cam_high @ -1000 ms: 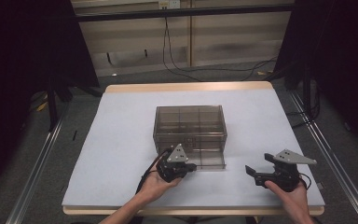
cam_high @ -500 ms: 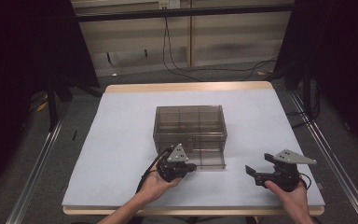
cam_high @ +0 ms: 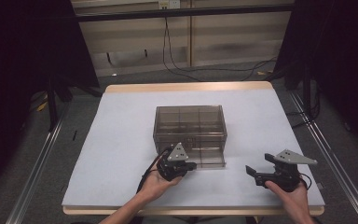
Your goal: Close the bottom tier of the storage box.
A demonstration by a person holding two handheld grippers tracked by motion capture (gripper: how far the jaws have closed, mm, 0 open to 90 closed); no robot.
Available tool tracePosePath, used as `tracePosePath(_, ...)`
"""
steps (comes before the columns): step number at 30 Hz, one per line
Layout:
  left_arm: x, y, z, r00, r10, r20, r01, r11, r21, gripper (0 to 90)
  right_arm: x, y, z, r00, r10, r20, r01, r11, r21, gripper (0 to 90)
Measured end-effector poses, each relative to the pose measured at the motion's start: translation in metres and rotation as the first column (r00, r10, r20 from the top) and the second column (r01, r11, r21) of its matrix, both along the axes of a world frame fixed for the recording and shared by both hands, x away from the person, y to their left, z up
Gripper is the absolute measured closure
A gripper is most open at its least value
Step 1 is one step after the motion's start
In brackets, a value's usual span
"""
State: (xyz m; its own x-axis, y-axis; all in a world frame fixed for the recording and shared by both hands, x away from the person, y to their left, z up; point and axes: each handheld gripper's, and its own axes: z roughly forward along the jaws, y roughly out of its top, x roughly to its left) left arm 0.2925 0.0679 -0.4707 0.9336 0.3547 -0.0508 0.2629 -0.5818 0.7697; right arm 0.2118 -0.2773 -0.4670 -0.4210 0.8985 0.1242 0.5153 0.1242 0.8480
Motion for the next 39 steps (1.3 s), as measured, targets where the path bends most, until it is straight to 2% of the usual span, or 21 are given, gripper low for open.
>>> tracePosePath(3,0.000,0.001,0.000,1.0000,0.003,-0.005,-0.003,1.0000,0.003,90.0,0.000,0.000,0.000,1.0000,-0.001,-0.001,0.001,1.0000,0.002,10.1)
tracePosePath(5,0.002,0.001,0.001,1.0000,0.005,0.007,-0.005,0.9999,0.013,90.0,-0.001,0.000,0.000,1.0000,-0.002,-0.001,0.002,1.0000,0.002,10.1)
tracePosePath(7,0.003,0.002,0.000,0.9998,0.021,-0.006,-0.021,0.9997,-0.009,90.0,-0.001,0.000,0.000,1.0000,-0.001,0.000,0.001,1.0000,0.001,10.1)
tracePosePath(17,0.006,0.001,0.000,0.9996,0.027,0.001,-0.027,0.9996,-0.001,90.0,0.001,0.001,0.000,1.0000,0.001,0.001,-0.001,1.0000,-0.002,10.2)
tracePosePath(18,0.007,0.000,-0.001,0.9996,0.028,0.004,-0.028,0.9995,-0.014,90.0,0.001,0.000,0.000,1.0000,0.001,0.001,-0.001,1.0000,-0.005,10.1)
tracePosePath(21,0.010,-0.001,0.000,0.9986,0.053,-0.003,-0.053,0.9985,-0.014,90.0,0.001,0.000,0.000,1.0000,0.001,-0.002,-0.001,1.0000,-0.006,10.1)
tracePosePath(26,0.013,0.000,0.000,0.9986,0.052,-0.008,-0.052,0.9984,-0.020,90.0,0.001,0.001,0.000,1.0000,0.005,-0.001,-0.005,1.0000,-0.007,10.1)
tracePosePath(27,0.013,0.000,0.000,0.9985,0.053,-0.011,-0.053,0.9981,-0.032,90.0,0.001,0.000,0.000,1.0000,0.001,0.000,-0.001,1.0000,-0.005,10.1)
tracePosePath(29,0.013,0.000,0.000,0.9988,0.048,-0.011,-0.048,0.9988,-0.008,90.0,0.001,0.000,0.000,1.0000,-0.001,-0.002,0.001,1.0000,0.003,10.1)
tracePosePath(39,0.014,0.000,-0.001,0.9983,0.058,-0.009,-0.058,0.9981,-0.020,90.0,0.000,0.000,0.000,1.0000,0.001,0.000,-0.001,1.0000,0.003,10.1)
